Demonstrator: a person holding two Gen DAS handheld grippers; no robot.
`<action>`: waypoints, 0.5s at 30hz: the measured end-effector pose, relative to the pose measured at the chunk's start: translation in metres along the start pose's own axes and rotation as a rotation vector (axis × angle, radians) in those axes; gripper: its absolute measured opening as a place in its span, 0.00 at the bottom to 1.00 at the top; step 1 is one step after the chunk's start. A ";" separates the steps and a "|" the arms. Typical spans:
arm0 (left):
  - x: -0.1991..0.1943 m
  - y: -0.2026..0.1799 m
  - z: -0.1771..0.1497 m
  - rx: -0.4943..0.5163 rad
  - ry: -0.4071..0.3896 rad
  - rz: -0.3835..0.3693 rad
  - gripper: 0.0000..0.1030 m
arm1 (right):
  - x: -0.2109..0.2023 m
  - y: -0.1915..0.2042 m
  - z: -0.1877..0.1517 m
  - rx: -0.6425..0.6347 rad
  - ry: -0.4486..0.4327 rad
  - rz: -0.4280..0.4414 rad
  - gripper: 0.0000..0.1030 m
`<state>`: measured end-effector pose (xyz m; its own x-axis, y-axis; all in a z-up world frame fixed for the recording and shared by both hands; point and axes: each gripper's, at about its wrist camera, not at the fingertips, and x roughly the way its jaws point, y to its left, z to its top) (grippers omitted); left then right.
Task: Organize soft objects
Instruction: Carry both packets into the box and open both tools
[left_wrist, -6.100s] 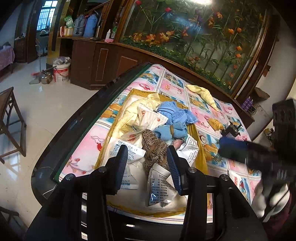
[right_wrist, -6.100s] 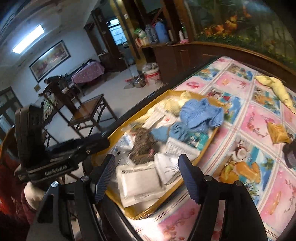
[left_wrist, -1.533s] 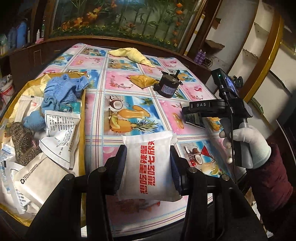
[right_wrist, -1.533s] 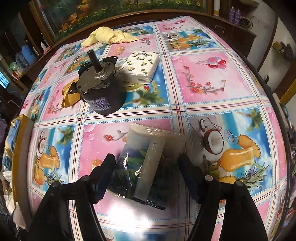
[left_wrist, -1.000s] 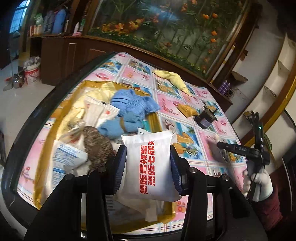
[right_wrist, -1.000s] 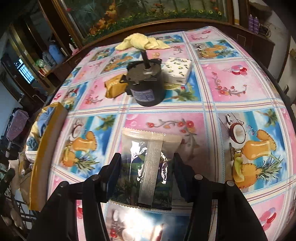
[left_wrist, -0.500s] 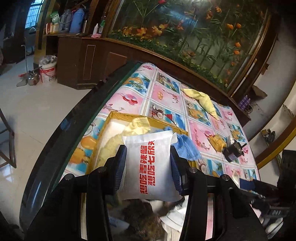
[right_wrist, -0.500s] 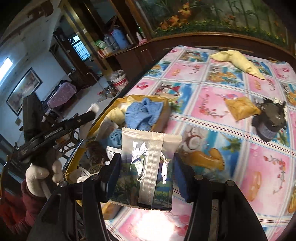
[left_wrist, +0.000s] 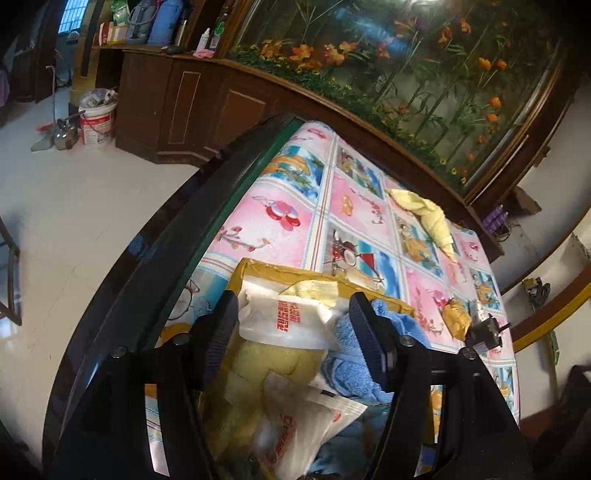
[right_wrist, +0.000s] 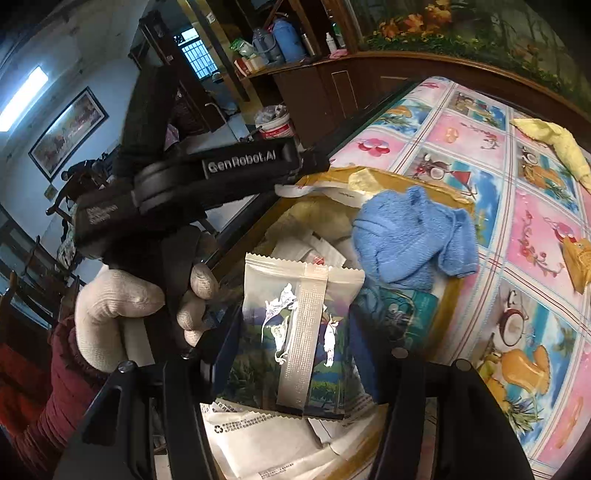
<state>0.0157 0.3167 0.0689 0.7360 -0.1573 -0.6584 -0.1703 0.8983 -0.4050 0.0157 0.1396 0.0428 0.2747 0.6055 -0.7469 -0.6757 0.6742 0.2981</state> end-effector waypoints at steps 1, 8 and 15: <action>-0.004 -0.001 0.001 0.005 -0.010 0.002 0.65 | 0.005 0.001 -0.001 -0.004 0.005 -0.011 0.57; -0.051 -0.027 -0.007 0.111 -0.107 0.090 0.65 | 0.001 0.001 -0.004 -0.024 -0.026 0.012 0.65; -0.108 -0.066 -0.051 0.187 -0.311 0.322 0.66 | -0.050 -0.013 -0.024 0.024 -0.165 0.048 0.66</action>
<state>-0.0859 0.2539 0.1342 0.8311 0.2451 -0.4992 -0.3216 0.9442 -0.0718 -0.0057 0.0911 0.0621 0.3524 0.6972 -0.6244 -0.6746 0.6516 0.3469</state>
